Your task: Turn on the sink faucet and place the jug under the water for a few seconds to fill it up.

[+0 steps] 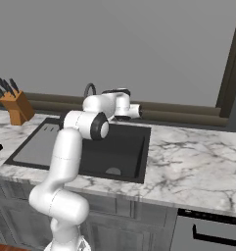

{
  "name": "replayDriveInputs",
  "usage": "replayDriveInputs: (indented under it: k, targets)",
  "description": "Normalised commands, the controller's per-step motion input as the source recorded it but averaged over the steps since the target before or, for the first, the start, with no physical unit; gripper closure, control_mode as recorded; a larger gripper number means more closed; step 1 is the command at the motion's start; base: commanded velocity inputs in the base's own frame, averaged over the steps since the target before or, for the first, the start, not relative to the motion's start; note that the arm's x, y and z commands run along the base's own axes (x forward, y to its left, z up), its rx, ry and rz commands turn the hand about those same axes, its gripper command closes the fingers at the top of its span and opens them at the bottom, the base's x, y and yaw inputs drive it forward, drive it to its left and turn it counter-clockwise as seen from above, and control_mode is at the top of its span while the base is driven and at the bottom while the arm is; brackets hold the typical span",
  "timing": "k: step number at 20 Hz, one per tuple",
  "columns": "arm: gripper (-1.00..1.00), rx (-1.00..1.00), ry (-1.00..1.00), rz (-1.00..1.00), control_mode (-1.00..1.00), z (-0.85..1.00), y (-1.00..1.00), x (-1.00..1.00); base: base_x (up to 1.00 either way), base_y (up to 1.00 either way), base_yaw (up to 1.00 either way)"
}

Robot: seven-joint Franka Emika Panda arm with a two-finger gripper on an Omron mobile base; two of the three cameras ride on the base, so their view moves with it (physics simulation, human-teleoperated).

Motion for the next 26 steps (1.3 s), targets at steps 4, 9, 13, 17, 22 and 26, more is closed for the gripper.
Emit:
replayDriveInputs:
  k: [4,9,13,17,22,26]
  targets:
    - [-1.00,0.00,0.00,0.00,-1.00,-0.08,0.27,0.01,0.00,0.00,0.00]
    - [-1.00,0.00,0.00,0.00,-1.00,-0.01,0.02,0.11,0.00,0.00,0.00]
    - [-1.00,0.01,0.00,0.00,-1.00,0.00,0.02,0.03,0.00,0.00,0.00]
    - [-1.00,0.01,0.00,0.00,-1.00,0.00,0.02,0.00,0.00,0.00,0.00]
    - [1.00,0.01,0.00,-0.02,-1.00,0.00,0.08,0.05,0.00,0.00,0.00]
    - [1.00,0.01,0.00,-0.07,-1.00,0.00,0.15,0.12,0.00,0.00,0.00]
